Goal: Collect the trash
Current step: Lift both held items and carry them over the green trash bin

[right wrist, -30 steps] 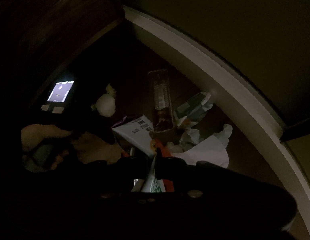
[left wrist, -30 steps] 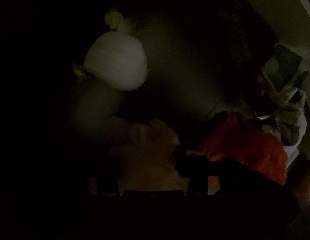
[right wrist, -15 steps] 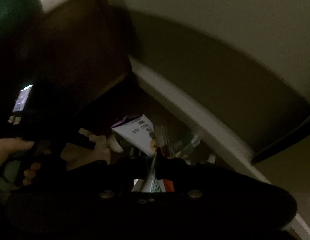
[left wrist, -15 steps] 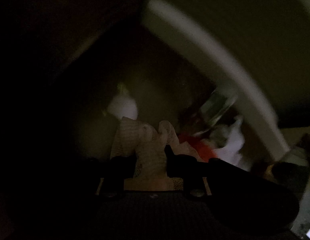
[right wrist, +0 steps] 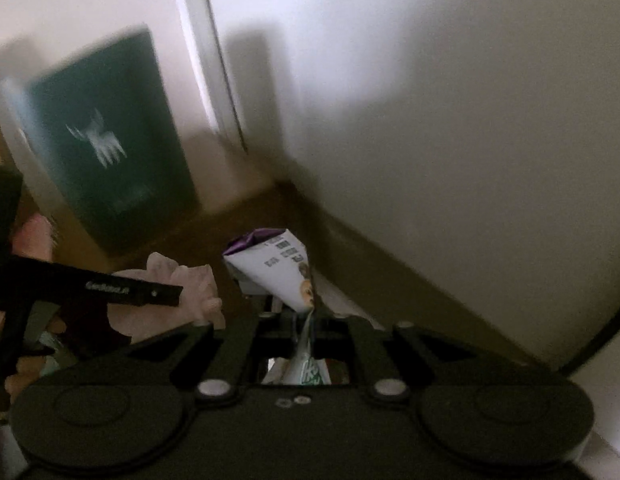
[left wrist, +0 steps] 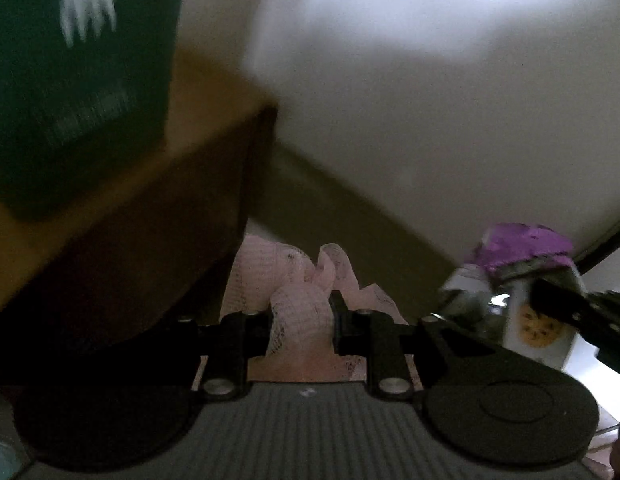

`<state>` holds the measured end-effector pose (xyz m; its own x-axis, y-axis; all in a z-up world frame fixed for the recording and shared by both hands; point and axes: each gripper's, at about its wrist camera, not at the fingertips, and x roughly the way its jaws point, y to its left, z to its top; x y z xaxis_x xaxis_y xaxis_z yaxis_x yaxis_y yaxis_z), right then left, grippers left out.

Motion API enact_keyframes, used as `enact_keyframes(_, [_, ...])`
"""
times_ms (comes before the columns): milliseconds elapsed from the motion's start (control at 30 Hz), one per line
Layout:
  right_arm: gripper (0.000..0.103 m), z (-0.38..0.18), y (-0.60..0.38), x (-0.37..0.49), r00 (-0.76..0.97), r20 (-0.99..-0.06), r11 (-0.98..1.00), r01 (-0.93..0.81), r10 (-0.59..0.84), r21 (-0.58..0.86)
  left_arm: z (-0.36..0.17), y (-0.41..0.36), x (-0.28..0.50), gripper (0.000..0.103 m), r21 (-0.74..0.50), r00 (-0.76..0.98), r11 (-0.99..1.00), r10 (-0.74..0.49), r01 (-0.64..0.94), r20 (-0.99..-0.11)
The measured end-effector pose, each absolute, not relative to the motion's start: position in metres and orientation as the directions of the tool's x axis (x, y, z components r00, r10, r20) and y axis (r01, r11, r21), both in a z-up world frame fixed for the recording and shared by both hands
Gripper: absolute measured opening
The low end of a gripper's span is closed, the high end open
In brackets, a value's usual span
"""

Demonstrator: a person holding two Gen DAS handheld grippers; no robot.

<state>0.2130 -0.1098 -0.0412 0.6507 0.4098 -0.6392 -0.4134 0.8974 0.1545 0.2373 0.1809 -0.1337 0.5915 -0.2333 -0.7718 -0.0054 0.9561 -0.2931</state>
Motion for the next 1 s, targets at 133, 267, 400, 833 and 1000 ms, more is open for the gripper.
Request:
enact_keyframes(133, [0.005, 0.018, -0.088, 0.212, 0.699, -0.549, 0.874, -0.466, 0.459, 0.137, -0.071, 0.197, 0.222, 0.022, -0.290, 0.683, 0.957, -0.225, 0.021, -0.695])
enact_keyframes(267, [0.005, 0.077, -0.065, 0.219, 0.735, -0.443, 0.849, -0.512, 0.513, 0.132, -0.005, 0.223, 0.213, 0.022, -0.293, 0.782, 0.956, -0.206, 0.031, -0.588])
enact_keyframes(400, [0.005, 0.133, -0.029, 0.228, 0.766, -0.335, 0.827, -0.557, 0.548, 0.081, 0.059, 0.247, 0.210, 0.022, -0.270, 0.859, 0.962, -0.165, 0.032, -0.485])
enact_keyframes(833, [0.005, 0.224, 0.086, 0.291, 0.785, -0.104, 0.791, -0.602, 0.611, 0.106, 0.152, 0.344, 0.275, 0.022, -0.159, 0.926, 0.971, 0.113, -0.180, -0.360])
enact_keyframes(1000, [0.005, 0.192, 0.123, 0.326, 0.789, -0.158, 0.805, -0.581, 0.593, 0.120, 0.128, 0.374, 0.315, 0.022, -0.194, 0.880, 0.950, 0.133, -0.245, -0.457])
